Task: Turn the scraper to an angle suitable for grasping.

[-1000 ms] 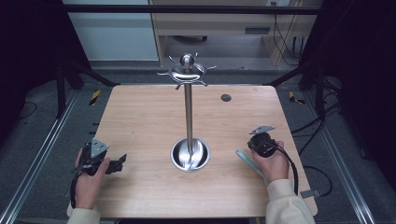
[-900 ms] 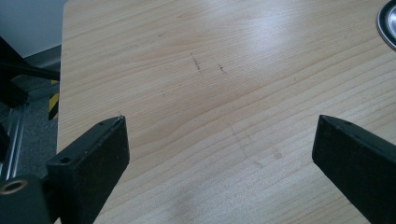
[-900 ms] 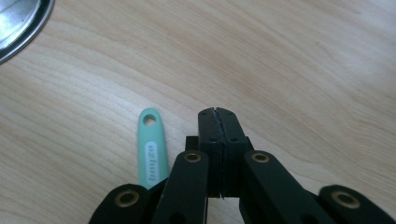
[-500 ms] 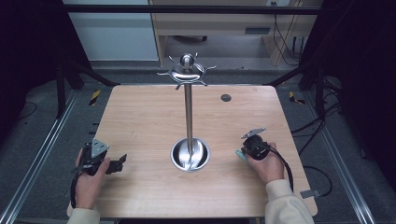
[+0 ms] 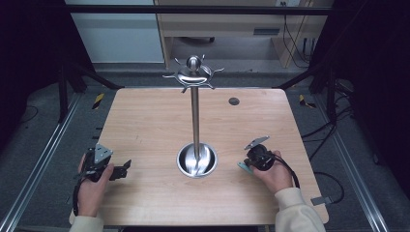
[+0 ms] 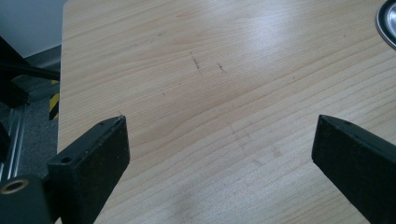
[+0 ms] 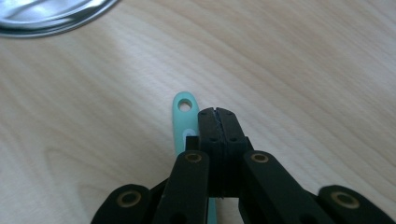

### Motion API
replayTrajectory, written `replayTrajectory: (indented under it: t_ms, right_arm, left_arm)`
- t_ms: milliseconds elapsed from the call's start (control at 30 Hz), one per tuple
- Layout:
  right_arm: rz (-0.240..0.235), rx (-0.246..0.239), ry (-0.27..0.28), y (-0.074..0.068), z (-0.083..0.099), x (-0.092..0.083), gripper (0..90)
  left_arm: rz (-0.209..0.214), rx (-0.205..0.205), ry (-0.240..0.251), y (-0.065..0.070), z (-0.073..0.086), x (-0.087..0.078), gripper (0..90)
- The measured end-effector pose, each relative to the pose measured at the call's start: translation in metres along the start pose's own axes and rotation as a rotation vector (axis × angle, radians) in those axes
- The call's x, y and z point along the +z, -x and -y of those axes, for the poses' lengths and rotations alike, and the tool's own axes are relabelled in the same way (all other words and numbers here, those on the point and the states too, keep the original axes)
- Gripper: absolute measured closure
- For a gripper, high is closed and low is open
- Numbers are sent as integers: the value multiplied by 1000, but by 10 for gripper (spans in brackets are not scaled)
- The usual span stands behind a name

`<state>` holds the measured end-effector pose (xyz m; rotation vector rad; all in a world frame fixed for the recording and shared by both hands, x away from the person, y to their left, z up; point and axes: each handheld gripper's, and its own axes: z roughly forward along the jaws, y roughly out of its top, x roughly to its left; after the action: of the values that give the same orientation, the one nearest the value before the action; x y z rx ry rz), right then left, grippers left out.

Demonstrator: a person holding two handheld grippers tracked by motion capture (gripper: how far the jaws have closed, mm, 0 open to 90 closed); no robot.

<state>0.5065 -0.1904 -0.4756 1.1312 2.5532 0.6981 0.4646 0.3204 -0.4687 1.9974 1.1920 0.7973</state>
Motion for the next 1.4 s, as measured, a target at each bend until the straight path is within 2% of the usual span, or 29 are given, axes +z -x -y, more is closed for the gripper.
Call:
replayTrajectory:
  t_ms: [33, 200, 400, 600, 700, 733, 767, 800, 867, 967, 1133, 1233, 1400]
  right_arm:
    - [-8, -15, -5, -2, 0, -1, 900]
    - [-35, -22, -4, -7, -1, -2, 900]
    - [-22, -41, 5, -10, -8, -13, 900]
    - [-33, -58, -27, -11, -17, -28, 900]
    - [-49, -78, -66, -11, -21, -29, 888]
    - [-52, -100, -109, -12, -23, -26, 873]
    - [-54, -118, -124, -12, -25, -24, 855]
    - [-54, -118, -124, -12, -25, -24, 855]
    - [-81, -128, -165, -10, -28, -23, 830]
    - [-78, -151, -190, -10, -28, -19, 815]
    - [-87, -152, -223, -9, -28, -13, 761]
    - [-103, -130, -243, -9, -29, -11, 698]
    - [-108, -142, -265, -10, -29, -8, 673]
  left_arm:
    - [0, 0, -1, 0, 0, 0, 40]
    - [-1, -2, -5, -1, 1, 0, 40]
    - [-5, -5, -9, -1, 2, -1, 40]
    - [1, -2, -6, 1, 2, -1, 40]
    - [1, -3, -12, 1, 2, 1, 40]
    - [2, -4, -14, 1, 3, 1, 41]
    - [0, -3, -10, 1, 3, -1, 41]
    - [0, -3, -10, 1, 3, -1, 41]
    - [-1, -3, -7, 2, 3, -2, 40]
    - [-3, 5, -11, 2, 3, -2, 40]
    - [-4, 7, -19, 1, 3, 0, 40]
    - [-8, 9, -22, 1, 3, -1, 40]
    - [-8, 14, -26, 1, 3, -1, 41]
